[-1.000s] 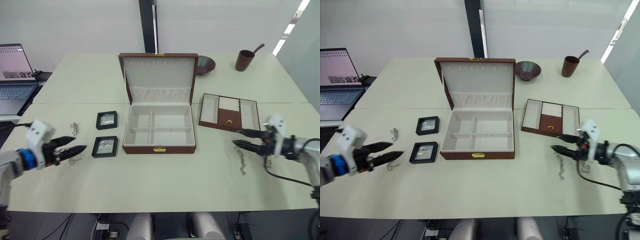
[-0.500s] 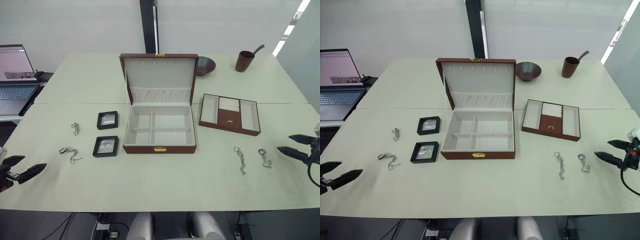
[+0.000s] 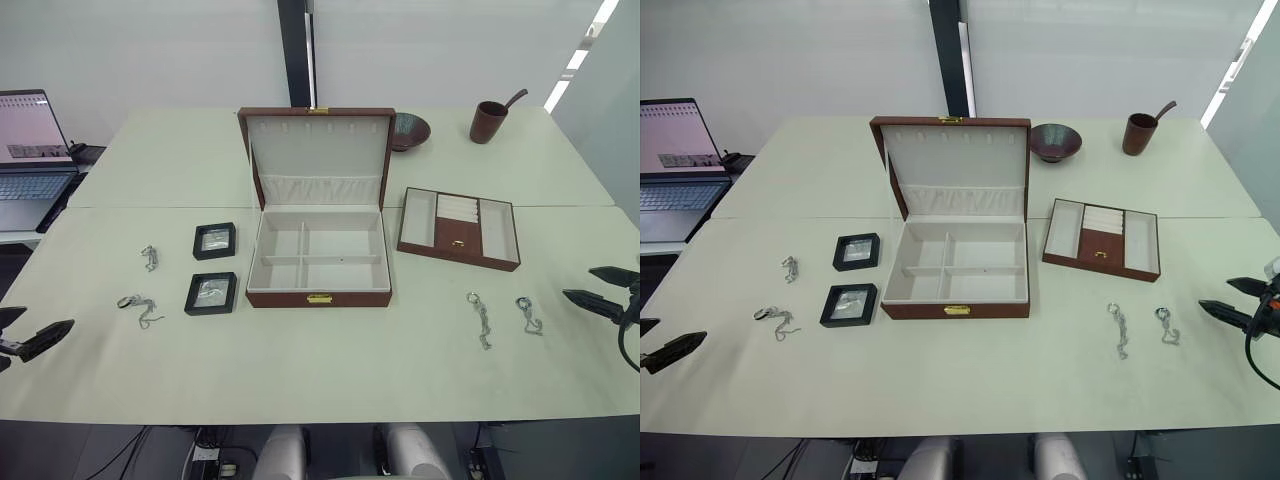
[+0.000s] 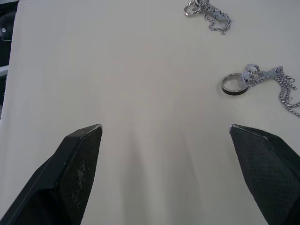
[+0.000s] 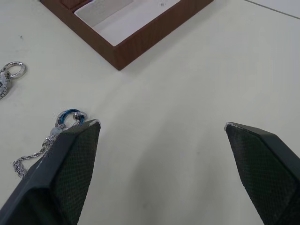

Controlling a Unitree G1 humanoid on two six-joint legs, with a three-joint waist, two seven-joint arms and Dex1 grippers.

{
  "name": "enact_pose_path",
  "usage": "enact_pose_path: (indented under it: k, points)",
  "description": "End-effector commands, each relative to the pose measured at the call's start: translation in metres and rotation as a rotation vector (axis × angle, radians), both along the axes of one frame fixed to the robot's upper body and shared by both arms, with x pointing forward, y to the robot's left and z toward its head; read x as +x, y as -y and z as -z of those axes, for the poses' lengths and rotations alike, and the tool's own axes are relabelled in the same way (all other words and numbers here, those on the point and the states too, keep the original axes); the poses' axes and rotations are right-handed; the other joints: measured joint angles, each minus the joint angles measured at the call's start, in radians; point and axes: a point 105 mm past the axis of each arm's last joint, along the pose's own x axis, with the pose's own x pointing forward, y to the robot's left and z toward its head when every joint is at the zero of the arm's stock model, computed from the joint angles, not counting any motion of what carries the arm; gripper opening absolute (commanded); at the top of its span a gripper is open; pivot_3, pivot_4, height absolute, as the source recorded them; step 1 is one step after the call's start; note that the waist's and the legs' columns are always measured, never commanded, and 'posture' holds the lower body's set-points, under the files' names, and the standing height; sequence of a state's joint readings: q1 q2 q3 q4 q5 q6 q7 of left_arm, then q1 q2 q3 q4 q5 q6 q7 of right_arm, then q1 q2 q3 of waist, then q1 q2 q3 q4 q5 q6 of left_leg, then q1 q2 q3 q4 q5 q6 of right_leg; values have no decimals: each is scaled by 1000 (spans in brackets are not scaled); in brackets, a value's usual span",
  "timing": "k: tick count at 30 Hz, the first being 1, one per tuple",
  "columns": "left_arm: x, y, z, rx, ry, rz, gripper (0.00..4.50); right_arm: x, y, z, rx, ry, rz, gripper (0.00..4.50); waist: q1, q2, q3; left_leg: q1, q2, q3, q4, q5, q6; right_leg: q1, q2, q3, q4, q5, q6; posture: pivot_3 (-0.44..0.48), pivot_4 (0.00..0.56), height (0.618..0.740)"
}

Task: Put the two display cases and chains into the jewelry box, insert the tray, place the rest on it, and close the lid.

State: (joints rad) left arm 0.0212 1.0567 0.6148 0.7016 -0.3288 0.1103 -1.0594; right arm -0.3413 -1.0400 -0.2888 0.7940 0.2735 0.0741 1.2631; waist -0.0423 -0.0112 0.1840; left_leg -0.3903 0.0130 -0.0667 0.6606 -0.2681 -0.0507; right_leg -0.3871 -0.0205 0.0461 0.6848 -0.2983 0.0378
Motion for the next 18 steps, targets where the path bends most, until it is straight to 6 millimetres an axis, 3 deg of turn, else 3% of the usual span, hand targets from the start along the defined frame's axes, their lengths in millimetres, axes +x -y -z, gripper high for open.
enact_pose_path:
  k: [1, 7, 11, 14, 18]
  points:
    - [3, -2, -11, 36, 15, 14, 4488, 3, 2, -11, -21, 29, -5, 4500, 0, 0, 0, 0, 0, 0, 0, 0, 0, 0, 0, 0, 0, 0, 0, 0, 150, 740]
    - [8, 1, -10, 32, 17, 31, 4488, 4, -2, -15, -23, 29, -33, 4500, 0, 0, 0, 0, 0, 0, 0, 0, 0, 0, 0, 0, 1, 0, 0, 0, 150, 740]
    - [21, 14, -16, 8, 44, 83, 4488, 12, -17, -34, 26, 77, -90, 4500, 0, 0, 0, 0, 0, 0, 0, 0, 0, 0, 0, 0, 2, 0, 0, 0, 150, 740]
    - [32, 23, -17, 20, 42, 120, 4488, 16, -39, -49, 61, 103, -177, 4500, 0, 0, 0, 0, 0, 0, 1, 0, 0, 0, 0, 0, 3, 0, 0, 0, 150, 740]
    - [60, 42, -23, 8, 58, 172, 4488, 15, -99, -72, 67, 133, -413, 4500, 2, 0, 0, 0, 0, -1, 1, 0, 0, -1, 0, 0, 4, 0, 0, 0, 150, 740]
